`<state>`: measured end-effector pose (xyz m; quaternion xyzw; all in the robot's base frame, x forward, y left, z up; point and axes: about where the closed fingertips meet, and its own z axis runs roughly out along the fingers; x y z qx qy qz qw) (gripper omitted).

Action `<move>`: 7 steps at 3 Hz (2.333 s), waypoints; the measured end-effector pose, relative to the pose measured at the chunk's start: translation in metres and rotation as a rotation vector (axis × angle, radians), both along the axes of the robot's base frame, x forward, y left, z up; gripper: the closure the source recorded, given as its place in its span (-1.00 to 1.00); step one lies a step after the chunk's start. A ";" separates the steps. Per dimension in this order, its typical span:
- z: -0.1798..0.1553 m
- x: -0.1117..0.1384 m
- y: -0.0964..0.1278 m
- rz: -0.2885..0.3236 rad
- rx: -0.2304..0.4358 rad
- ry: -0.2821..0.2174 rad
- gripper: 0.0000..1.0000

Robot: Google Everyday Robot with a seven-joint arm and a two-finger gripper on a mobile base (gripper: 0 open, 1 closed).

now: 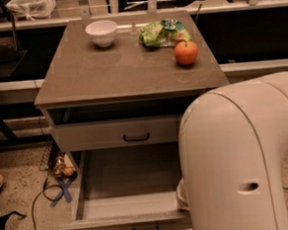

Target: Open middle drawer

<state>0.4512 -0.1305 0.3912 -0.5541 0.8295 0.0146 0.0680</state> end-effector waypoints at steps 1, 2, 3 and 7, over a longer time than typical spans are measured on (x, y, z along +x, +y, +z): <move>0.001 0.000 0.000 0.000 0.000 0.000 1.00; 0.002 -0.013 -0.020 -0.089 0.015 0.008 1.00; 0.002 -0.013 -0.020 -0.089 0.015 0.008 1.00; 0.035 -0.038 -0.034 -0.239 0.045 -0.006 1.00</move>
Offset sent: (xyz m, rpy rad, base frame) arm -0.0470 -0.0724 0.0072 0.0536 0.0261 -0.3134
